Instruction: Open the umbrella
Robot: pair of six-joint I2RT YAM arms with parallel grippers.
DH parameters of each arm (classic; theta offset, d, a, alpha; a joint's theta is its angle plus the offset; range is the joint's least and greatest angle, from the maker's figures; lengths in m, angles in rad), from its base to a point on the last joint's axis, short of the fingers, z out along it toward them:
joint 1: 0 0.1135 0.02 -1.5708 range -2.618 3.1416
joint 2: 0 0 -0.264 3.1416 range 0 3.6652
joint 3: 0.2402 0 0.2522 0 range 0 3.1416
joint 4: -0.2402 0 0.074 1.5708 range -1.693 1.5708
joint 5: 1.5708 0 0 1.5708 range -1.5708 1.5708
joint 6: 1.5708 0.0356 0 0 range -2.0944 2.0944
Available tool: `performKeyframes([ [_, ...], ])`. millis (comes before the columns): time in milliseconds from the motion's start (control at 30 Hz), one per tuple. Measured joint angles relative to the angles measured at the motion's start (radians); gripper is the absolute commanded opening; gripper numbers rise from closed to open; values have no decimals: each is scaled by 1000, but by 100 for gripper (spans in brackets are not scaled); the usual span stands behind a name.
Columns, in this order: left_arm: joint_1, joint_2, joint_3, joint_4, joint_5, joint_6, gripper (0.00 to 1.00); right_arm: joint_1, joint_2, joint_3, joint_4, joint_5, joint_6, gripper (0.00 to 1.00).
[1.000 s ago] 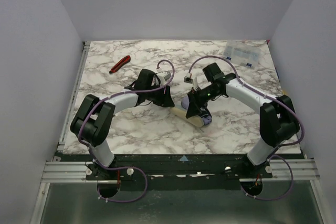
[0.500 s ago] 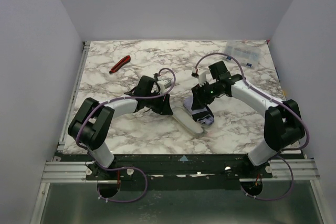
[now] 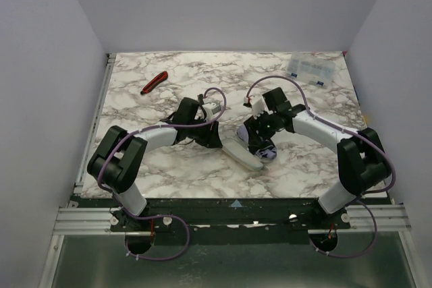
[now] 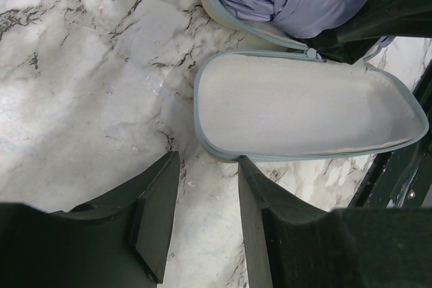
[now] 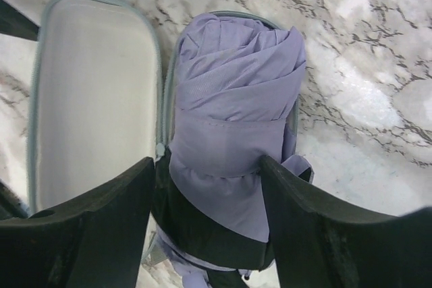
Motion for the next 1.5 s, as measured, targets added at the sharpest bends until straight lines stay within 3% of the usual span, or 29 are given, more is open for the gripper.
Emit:
performKeyframes([
  [200, -3, -1, 0, 0, -11, 4, 41, 13, 0, -49, 82, 95, -8, 48],
  [267, -3, -2, 1, -3, -16, 6, 41, 22, -5, -65, 105, 118, -16, 34],
  [400, -3, -3, 9, -12, -26, 11, 53, 36, -17, -86, 143, 162, -30, 1],
  [633, 28, -63, 23, -17, -37, 25, 63, 37, -13, -92, 198, 242, -81, 0],
  [767, 64, -140, 32, -15, -37, 44, 74, -19, 0, -88, 227, 277, -126, 0],
  [1000, 97, -222, 45, -3, -37, 91, 75, -243, 90, 4, 249, 307, -222, 0],
  [1267, 169, -225, 56, -51, -40, 115, 75, -518, 294, 244, 251, 339, -343, 0],
  [1500, 184, -225, 79, -76, -40, 128, 75, -614, 390, 382, 216, 353, -412, 0],
])
